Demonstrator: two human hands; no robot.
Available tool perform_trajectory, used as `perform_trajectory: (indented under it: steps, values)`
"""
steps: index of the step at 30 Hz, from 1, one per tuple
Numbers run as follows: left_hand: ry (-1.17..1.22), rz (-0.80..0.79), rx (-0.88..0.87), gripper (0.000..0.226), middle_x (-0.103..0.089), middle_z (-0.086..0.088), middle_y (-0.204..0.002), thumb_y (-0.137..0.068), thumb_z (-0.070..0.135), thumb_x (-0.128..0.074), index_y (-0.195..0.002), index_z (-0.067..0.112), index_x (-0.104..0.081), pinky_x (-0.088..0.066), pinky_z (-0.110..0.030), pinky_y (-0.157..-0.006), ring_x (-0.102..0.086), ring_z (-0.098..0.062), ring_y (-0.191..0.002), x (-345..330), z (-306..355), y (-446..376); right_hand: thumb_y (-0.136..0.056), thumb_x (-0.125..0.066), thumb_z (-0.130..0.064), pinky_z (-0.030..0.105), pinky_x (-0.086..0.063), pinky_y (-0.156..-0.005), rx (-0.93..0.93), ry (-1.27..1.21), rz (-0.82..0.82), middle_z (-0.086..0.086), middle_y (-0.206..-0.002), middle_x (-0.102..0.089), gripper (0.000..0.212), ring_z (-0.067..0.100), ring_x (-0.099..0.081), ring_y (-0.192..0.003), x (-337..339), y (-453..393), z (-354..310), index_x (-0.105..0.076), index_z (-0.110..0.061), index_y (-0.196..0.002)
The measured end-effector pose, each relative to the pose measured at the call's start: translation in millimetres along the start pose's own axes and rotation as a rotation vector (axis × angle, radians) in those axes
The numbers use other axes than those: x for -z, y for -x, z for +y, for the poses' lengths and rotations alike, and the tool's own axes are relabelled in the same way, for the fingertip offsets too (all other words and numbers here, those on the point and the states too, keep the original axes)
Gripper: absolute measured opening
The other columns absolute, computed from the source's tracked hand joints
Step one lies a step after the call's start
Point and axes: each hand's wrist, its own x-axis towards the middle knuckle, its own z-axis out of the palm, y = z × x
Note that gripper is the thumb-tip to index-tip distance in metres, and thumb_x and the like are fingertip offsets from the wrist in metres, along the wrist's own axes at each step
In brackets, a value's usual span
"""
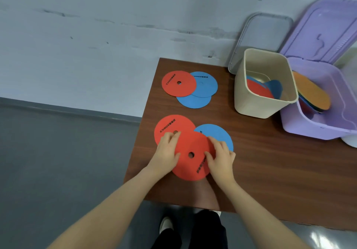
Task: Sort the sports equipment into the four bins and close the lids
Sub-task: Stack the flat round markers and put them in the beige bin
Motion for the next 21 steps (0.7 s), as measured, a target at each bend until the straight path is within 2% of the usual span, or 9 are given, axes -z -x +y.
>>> perform_trajectory:
  steps: [2,4,8,11,18,21]
  values:
    - [0.003,-0.003,-0.014,0.070,-0.035,-0.012,-0.130,-0.083,0.005,-0.059,-0.145,0.009,-0.026,-0.028,-0.032,-0.108,-0.036,-0.024,-0.123,-2.5,13.5,-19.7,-0.084,-0.060,-0.010,0.031,-0.025,-0.087,-0.053,-0.027,0.033,0.001,-0.114,-0.052,0.046,0.019,-0.049,-0.108,8.6,-13.8,7.8,-0.051,-0.020,-0.128]
    - [-0.054,-0.003,0.018,0.069,-0.028,-0.013,-0.141,-0.087,0.013,-0.058,-0.146,0.012,-0.023,-0.023,-0.038,-0.111,-0.028,-0.027,-0.131,-5.0,24.3,-36.2,-0.085,-0.060,-0.009,0.037,-0.029,-0.091,-0.150,-0.030,0.064,0.007,-0.115,-0.051,0.045,0.026,-0.049,-0.109,16.2,-26.7,19.8,-0.050,-0.015,-0.129]
    - [-0.237,0.084,0.359,0.076,-0.009,-0.018,-0.153,-0.089,0.037,-0.055,-0.147,0.011,-0.015,-0.015,-0.046,-0.111,-0.011,-0.034,-0.140,-5.2,16.8,-49.4,-0.086,-0.063,-0.026,0.047,-0.030,-0.094,-0.417,0.168,0.094,0.019,-0.128,-0.043,0.052,0.040,-0.041,-0.111,17.9,-30.8,43.2,-0.047,-0.006,-0.131]
    - [-0.210,0.071,0.530,0.082,-0.007,-0.020,-0.153,-0.088,0.045,-0.054,-0.147,0.009,-0.010,-0.013,-0.047,-0.112,-0.007,-0.035,-0.140,-5.0,1.9,-43.9,-0.087,-0.061,-0.029,0.048,-0.032,-0.091,-0.454,0.189,0.132,0.021,-0.129,-0.041,0.053,0.041,-0.041,-0.107,7.0,-23.0,42.8,-0.047,-0.004,-0.132]
    - [-0.058,0.053,0.479,0.076,-0.019,-0.016,-0.148,-0.087,0.041,-0.057,-0.147,0.014,-0.017,-0.021,-0.042,-0.108,-0.019,-0.033,-0.133,-23.2,23.6,-40.0,-0.088,-0.060,-0.031,0.046,-0.029,-0.098,-0.644,0.017,0.183,0.015,-0.137,-0.034,0.059,0.039,-0.035,-0.115,-11.2,-32.5,8.4,-0.037,-0.009,-0.138]
    - [-0.056,0.022,0.428,0.074,-0.027,-0.013,-0.141,-0.087,0.039,-0.057,-0.146,0.015,-0.019,-0.026,-0.038,-0.105,-0.028,-0.032,-0.125,-30.8,31.0,-34.7,-0.086,-0.063,-0.030,0.044,-0.028,-0.099,-0.629,-0.039,0.157,0.014,-0.135,-0.035,0.059,0.037,-0.036,-0.115,-12.3,-38.5,6.1,-0.039,-0.011,-0.137]
